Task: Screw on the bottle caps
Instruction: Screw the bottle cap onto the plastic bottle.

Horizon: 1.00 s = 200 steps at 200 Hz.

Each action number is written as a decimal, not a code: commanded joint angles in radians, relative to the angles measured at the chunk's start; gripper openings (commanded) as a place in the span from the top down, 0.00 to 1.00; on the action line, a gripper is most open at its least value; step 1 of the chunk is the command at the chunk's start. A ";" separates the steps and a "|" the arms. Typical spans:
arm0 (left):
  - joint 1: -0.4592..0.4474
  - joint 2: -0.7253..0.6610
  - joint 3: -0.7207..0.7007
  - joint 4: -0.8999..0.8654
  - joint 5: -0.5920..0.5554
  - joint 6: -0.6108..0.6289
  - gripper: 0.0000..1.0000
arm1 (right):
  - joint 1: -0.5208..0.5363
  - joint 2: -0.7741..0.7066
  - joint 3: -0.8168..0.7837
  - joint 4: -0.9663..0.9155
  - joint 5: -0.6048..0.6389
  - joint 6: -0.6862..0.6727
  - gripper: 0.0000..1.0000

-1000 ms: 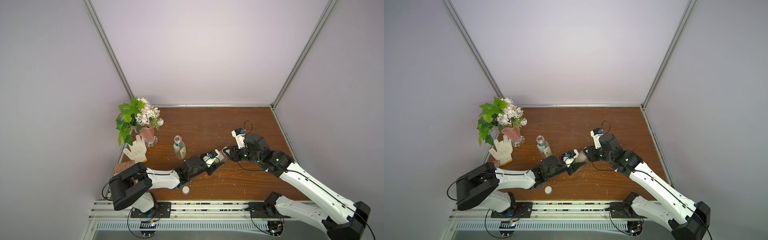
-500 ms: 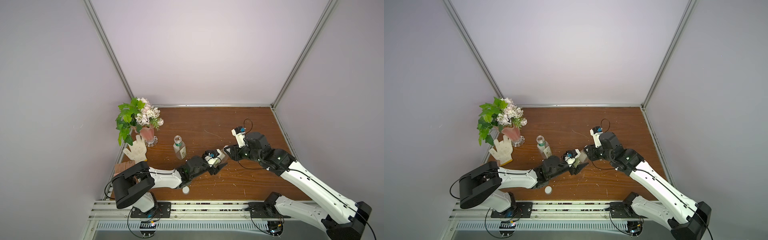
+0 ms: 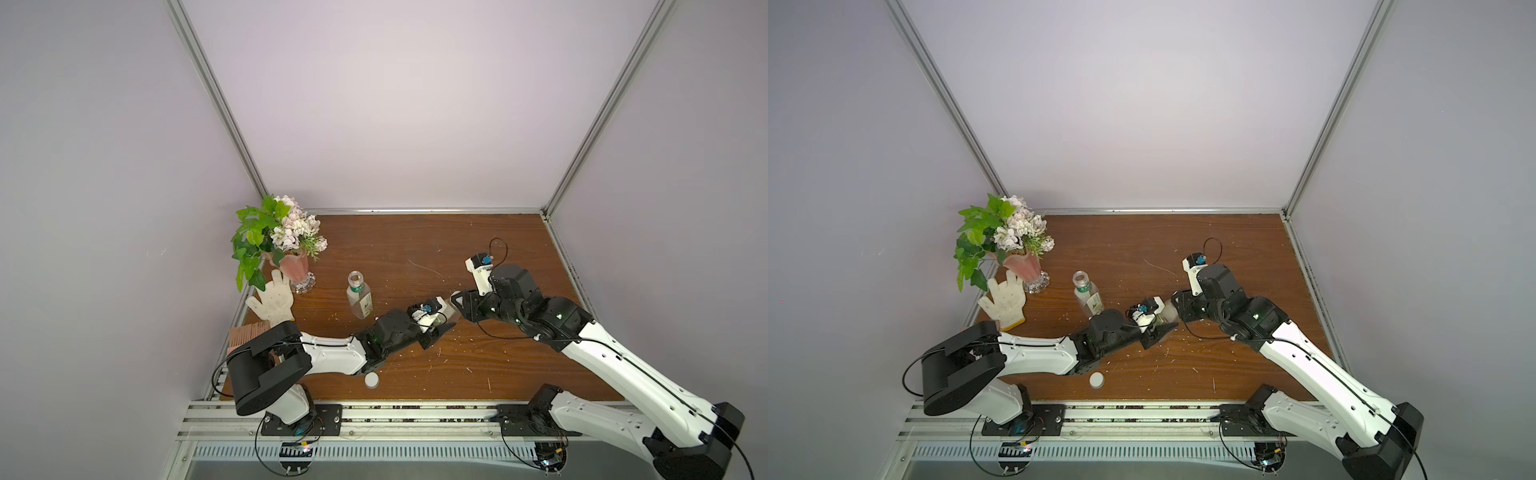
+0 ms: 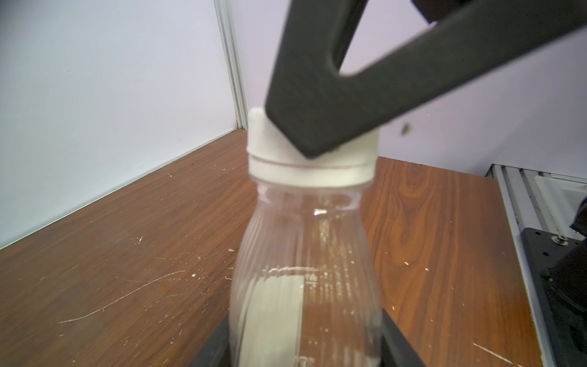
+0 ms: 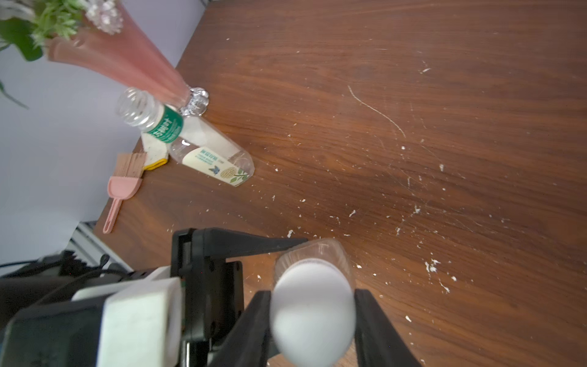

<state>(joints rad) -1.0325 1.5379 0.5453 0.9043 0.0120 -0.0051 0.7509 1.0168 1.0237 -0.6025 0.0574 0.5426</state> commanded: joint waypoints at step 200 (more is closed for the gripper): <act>0.083 -0.178 -0.193 0.247 0.393 -0.156 0.50 | 0.026 -0.219 -0.048 0.104 -0.349 -0.552 0.29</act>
<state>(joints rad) -0.9600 1.3685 0.3542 1.1072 0.3214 -0.1436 0.7815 0.7803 0.9901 -0.5350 -0.1909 0.0544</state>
